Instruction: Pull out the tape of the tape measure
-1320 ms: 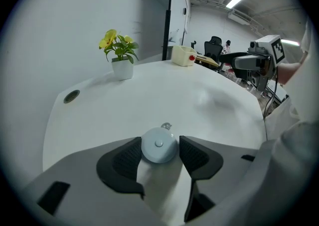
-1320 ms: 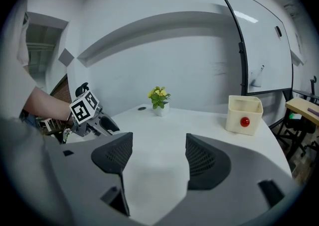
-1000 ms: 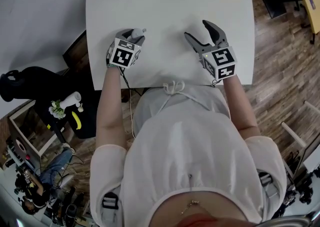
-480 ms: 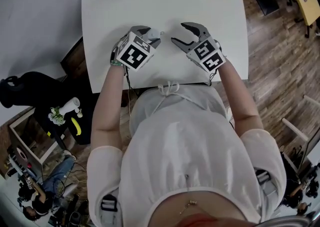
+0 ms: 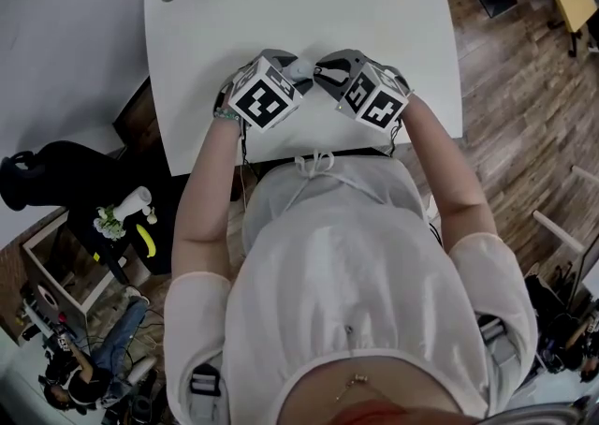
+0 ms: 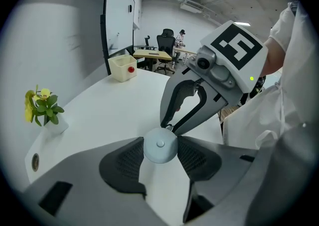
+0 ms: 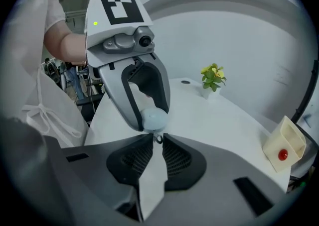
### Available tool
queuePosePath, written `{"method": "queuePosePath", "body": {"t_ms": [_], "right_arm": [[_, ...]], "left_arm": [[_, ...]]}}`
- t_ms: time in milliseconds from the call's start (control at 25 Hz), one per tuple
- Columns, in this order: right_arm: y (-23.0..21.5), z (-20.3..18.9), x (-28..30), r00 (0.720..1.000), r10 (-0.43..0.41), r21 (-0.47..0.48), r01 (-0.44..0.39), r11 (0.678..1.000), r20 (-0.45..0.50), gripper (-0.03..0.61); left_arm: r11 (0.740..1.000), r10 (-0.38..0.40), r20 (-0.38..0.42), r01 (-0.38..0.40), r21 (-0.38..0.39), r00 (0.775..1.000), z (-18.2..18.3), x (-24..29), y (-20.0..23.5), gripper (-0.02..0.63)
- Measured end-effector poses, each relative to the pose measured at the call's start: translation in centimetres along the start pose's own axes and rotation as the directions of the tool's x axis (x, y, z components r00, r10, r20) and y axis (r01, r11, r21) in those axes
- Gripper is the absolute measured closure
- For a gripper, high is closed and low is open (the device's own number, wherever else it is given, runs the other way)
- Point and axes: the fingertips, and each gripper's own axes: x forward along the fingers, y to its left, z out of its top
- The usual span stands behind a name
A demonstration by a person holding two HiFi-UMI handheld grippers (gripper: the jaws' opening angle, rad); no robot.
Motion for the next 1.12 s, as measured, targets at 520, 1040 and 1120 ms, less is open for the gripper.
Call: {"method": "queuePosePath", "body": {"t_ms": [520, 1040, 1120], "right_arm": [[0.2, -1.8, -0.5, 0.998, 0.025, 0.013, -0.024, 1.0, -0.054, 0.564], [-2.0, -2.5, -3.1, 0.994, -0.1, 0.172, 0.106, 0.979, -0.045, 0.566], [-2.8, -3.2, -3.8, 0.989, -0.14, 0.205, 0.147, 0.968, -0.05, 0.566]], "left_arm": [[1.0, 0.023, 0.013, -0.022, -0.02, 1.0, 0.6, 1.1, -0.9, 0.387], [0.987, 0.157, 0.097, -0.152, -0.061, 0.983, 2.0, -0.6, -0.2, 0.387], [0.982, 0.181, 0.097, -0.176, -0.067, 0.979, 1.8, -1.1, 0.4, 0.387]]}}
